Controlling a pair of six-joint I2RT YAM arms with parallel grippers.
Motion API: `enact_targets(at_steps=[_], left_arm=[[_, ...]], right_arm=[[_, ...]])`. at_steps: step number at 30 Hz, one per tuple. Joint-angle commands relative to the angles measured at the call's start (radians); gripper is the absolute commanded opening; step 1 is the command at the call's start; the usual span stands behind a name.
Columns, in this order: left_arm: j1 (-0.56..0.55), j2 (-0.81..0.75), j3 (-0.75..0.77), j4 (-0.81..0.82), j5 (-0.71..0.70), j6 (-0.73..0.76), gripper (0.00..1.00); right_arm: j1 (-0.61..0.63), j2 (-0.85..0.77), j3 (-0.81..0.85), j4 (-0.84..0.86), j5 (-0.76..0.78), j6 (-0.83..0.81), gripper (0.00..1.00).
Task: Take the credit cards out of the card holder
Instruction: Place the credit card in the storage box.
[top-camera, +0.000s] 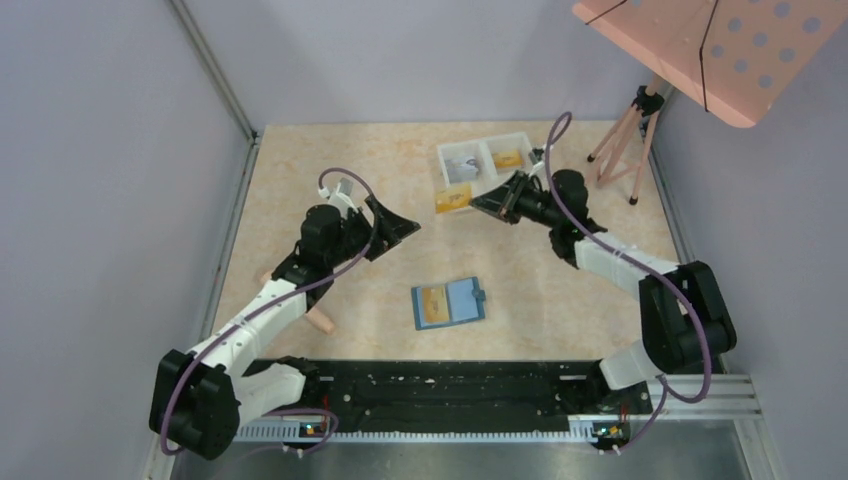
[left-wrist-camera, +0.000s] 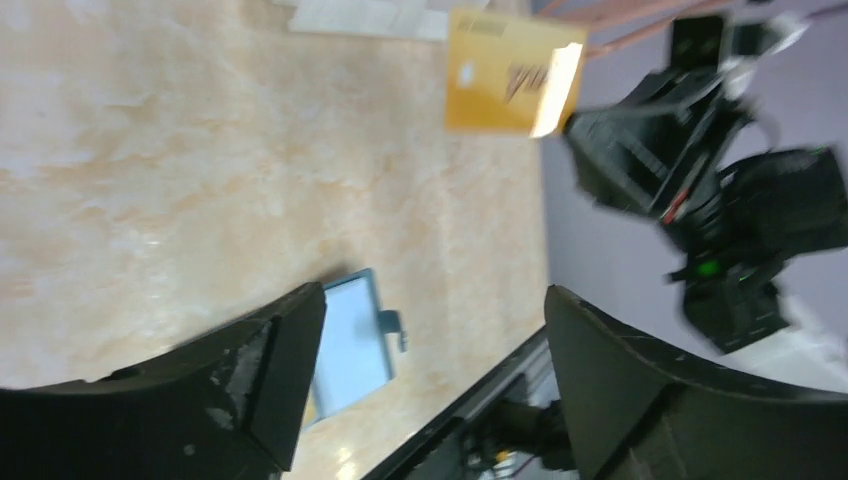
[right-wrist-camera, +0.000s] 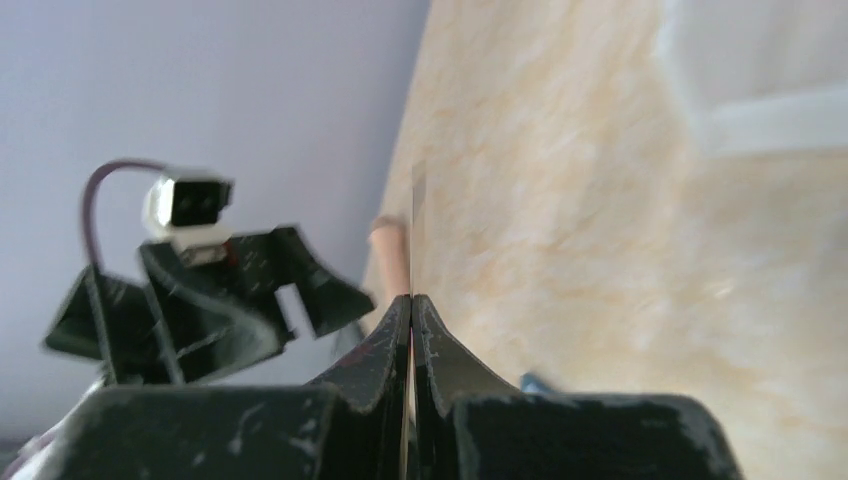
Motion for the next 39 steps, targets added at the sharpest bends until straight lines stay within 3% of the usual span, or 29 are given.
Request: enact_targets(at_steps=[1,3,9,12,21,31,39], left_arm=[[-0.001,-0.03,0.091,-0.235,-0.01,0.187,0.9],[-0.001,-0.039,0.111,-0.297,-0.034,0.259,0.99],[0.0,-0.065,0.198,-0.501,-0.097,0.445,0.99],[0.0,-0.106,0.198,-0.542,-0.168,0.499,0.99],[0.0,-0.177,0.204,-0.588,-0.243,0.547,0.99],[0.0,-0.214,0.233,-0.651,-0.269,0.611,0.99],[0.001,-0.237,0.206,-0.617,-0.253,0.609,0.99]], right_arm=[[-0.116,-0.008,0.207,-0.443,0.065,-0.362,0.0],[-0.149,0.015,0.289,-0.588,0.157,-0.465,0.0],[-0.217,0.114,0.529,-0.895,0.343,-0.678,0.0],[-0.228,0.185,0.625,-0.963,0.422,-0.739,0.0],[-0.231,0.408,0.872,-1.003,0.495,-0.84,0.0],[-0.245,0.608,1.115,-1.012,0.414,-0.861,0.0],[-0.26,0.71,1.2,-1.025,0.318,-0.861,0.0]])
